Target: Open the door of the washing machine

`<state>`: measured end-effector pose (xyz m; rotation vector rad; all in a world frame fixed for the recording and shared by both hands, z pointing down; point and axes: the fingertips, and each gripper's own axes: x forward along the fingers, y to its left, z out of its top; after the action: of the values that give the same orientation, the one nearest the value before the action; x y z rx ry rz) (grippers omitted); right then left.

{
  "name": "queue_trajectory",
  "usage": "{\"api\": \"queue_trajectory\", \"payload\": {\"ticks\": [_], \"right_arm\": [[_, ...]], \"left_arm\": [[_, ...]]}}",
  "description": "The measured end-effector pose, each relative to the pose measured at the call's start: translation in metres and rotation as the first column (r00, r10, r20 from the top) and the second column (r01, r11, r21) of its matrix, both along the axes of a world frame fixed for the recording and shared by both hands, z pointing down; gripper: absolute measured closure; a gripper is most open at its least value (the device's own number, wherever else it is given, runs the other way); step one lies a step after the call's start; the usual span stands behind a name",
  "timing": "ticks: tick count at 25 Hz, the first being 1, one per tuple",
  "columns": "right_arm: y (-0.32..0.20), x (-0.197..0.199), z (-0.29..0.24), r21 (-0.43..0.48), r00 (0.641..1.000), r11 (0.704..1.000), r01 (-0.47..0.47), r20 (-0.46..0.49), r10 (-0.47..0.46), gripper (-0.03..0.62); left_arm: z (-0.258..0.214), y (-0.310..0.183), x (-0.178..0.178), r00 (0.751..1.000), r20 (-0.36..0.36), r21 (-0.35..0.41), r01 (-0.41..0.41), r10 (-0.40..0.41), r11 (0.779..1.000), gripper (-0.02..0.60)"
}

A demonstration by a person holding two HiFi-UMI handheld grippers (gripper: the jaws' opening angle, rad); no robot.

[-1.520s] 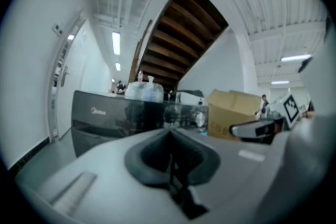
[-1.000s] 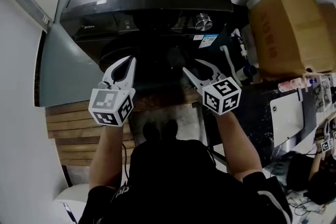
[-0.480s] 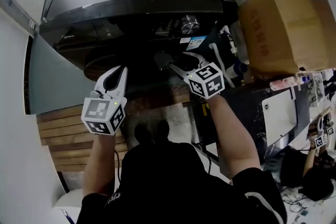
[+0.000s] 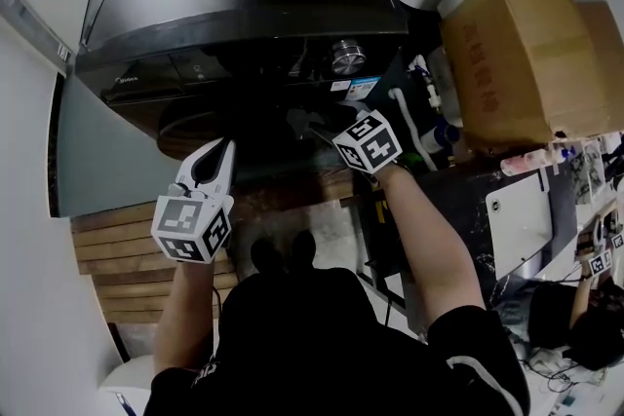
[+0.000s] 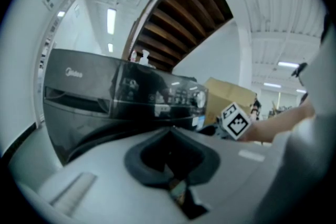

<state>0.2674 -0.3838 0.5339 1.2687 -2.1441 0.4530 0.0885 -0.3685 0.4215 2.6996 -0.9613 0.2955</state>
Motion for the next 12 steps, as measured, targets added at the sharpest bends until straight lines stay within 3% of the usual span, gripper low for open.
{"api": "queue_trajectory", "payload": {"ticks": [5, 12], "right_arm": [[-0.004, -0.002, 0.008, -0.02, 0.999, 0.999, 0.03, -0.044, -0.03, 0.368], [-0.007, -0.006, 0.015, -0.041, 0.966, 0.99, 0.133, -0.217, -0.138, 0.424]], "left_arm": [[0.0, -0.001, -0.006, 1.0, 0.005, 0.0, 0.016, -0.016, 1.0, 0.574], [0.001, -0.004, -0.015, 0.999, 0.003, -0.006, 0.038, -0.038, 0.999, 0.574]]}}
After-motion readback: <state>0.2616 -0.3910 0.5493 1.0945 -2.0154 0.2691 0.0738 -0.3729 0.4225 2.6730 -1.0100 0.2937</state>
